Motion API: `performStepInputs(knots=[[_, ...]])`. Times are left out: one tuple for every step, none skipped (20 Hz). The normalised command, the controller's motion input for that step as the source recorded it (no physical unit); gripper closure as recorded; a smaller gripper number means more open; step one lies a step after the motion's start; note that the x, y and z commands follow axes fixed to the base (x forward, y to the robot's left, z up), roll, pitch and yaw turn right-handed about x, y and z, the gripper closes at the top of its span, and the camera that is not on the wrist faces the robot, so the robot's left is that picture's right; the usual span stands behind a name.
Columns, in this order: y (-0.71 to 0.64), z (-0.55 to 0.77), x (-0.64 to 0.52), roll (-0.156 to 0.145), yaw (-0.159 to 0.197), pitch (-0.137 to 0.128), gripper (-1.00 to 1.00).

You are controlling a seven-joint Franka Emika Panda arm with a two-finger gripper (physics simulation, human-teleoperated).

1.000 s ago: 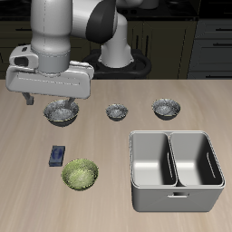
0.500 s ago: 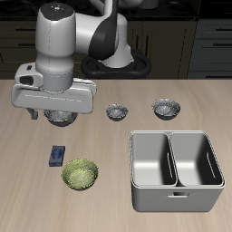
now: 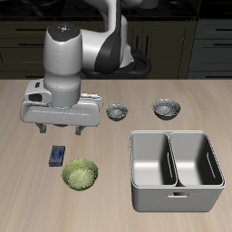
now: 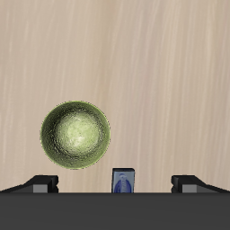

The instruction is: Place the green bowl in the left side of the drainer

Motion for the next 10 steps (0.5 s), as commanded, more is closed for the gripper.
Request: performStepInputs(knots=[[0.22, -0.82, 0.06, -0.003, 0.055, 0.022, -1.0], [0.01, 0.01, -0.03, 0.0, 0.0, 0.0, -1.0], [0.08, -0.64, 0.02, 0.029, -0.098, 0.025, -1.0], [0.05, -0.34, 0.04, 0.0, 0.099, 0.015, -1.0], [-0.07, -0.3, 0.01, -0.003, -0.087, 0.047, -1.0], [0.02, -0.27, 0.0, -0.009, -0.002, 0.01, -1.0], [0.03, -0.24, -0.08, 0.012, 0.012, -0.003, -1.0], [-0.09, -0.25, 0.01, 0.038, -0.057, -0.022, -1.0], [-0.07, -0.39, 0.05, -0.002, 0.006, 0.045, -1.0], [-0.07, -0.36, 0.02, -0.02, 0.014, 0.053, -1.0]])
